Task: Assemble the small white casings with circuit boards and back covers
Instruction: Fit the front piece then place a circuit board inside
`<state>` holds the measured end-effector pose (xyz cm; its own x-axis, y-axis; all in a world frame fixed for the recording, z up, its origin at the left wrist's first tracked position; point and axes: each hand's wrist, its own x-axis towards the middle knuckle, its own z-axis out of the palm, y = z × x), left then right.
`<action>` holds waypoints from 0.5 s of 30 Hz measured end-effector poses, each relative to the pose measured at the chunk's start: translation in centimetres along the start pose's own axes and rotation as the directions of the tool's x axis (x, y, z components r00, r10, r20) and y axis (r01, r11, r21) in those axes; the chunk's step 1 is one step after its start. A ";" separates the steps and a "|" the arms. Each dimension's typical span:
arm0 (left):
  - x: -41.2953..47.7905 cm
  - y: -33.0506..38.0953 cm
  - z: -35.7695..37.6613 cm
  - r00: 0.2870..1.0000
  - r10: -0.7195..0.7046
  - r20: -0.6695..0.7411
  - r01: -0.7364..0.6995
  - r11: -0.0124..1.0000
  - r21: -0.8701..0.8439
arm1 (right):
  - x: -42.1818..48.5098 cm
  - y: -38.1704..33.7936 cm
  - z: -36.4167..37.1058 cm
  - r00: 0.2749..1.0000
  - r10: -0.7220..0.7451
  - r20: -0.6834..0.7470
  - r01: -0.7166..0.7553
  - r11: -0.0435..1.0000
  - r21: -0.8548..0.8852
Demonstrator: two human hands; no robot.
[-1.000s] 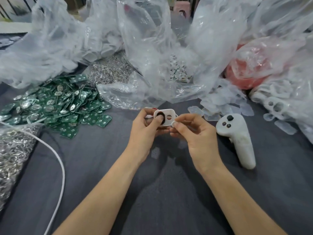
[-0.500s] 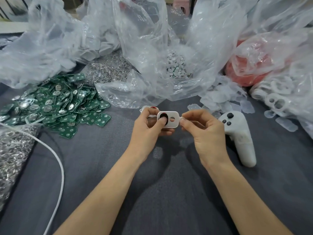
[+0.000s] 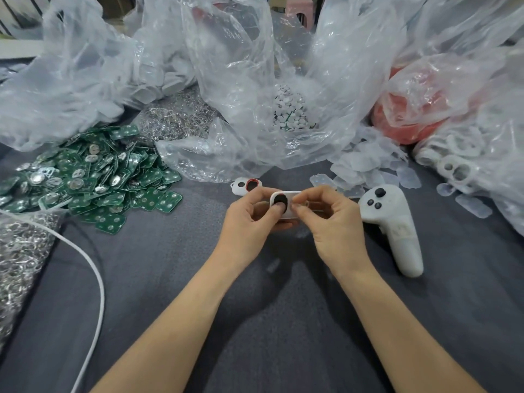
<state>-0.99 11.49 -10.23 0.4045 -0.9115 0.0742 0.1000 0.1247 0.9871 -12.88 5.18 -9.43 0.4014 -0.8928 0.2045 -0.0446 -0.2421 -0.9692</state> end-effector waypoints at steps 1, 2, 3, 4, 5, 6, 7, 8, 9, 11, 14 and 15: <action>0.0 0.0 0.0 1.000 -0.004 0.002 0.004 1.000 -0.004 | 0.0 0.0 0.0 1.000 -0.010 -0.005 0.010 1.000 -0.002; 0.0 0.0 -0.1 1.000 -0.008 0.003 0.008 1.000 -0.008 | 0.0 -0.1 0.0 1.000 -0.013 -0.005 0.013 1.000 0.010; 0.0 0.1 -0.1 1.000 -0.010 0.005 0.010 1.000 -0.011 | 0.0 -0.1 0.0 1.000 -0.009 0.002 0.009 0.999 0.031; 0.0 0.1 -0.1 1.000 -0.009 0.008 0.009 1.000 -0.012 | 0.0 -0.1 0.0 1.000 -0.001 0.013 0.001 0.999 0.048; 0.0 0.1 -0.1 1.000 -0.009 0.011 0.009 1.000 -0.009 | 0.0 -0.1 -0.1 1.000 0.008 0.023 -0.009 0.998 0.057; 0.0 0.0 -0.1 1.000 -0.008 0.013 0.008 1.000 -0.003 | 0.0 -0.1 -0.1 0.999 0.020 0.030 -0.021 0.998 0.065; 0.0 0.0 -0.2 1.000 -0.008 0.016 0.008 1.000 0.006 | 0.0 0.0 -0.1 0.999 0.036 0.036 -0.039 0.996 0.082; 0.0 -0.1 -0.2 1.000 -0.006 0.018 0.006 1.000 0.018 | 0.1 0.1 -0.2 0.997 0.059 0.043 -0.063 0.992 0.113; 0.0 -0.2 -0.2 1.000 -0.004 0.022 0.003 0.999 0.033 | 0.2 0.2 -0.2 0.995 0.083 0.052 -0.090 0.984 0.151; 0.0 -0.3 -0.2 1.000 -0.001 0.027 -0.001 0.998 0.059 | 0.2 0.2 -0.2 0.992 0.114 0.056 -0.122 0.974 0.189; 0.0 -0.5 -0.2 1.000 -0.003 0.019 0.001 0.996 0.091 | 0.2 0.3 0.0 0.993 0.112 0.032 -0.115 0.985 0.125; 0.0 -0.7 -0.2 1.000 0.010 0.006 -0.011 0.991 0.136 | 0.2 0.4 0.0 0.993 0.115 0.029 -0.117 0.988 0.099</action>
<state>-0.81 11.46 -10.94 0.4004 -0.9124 0.0848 -0.0285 0.0801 0.9964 -12.86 4.91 -9.75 0.4202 -0.9032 0.0876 -0.0008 -0.0969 -0.9953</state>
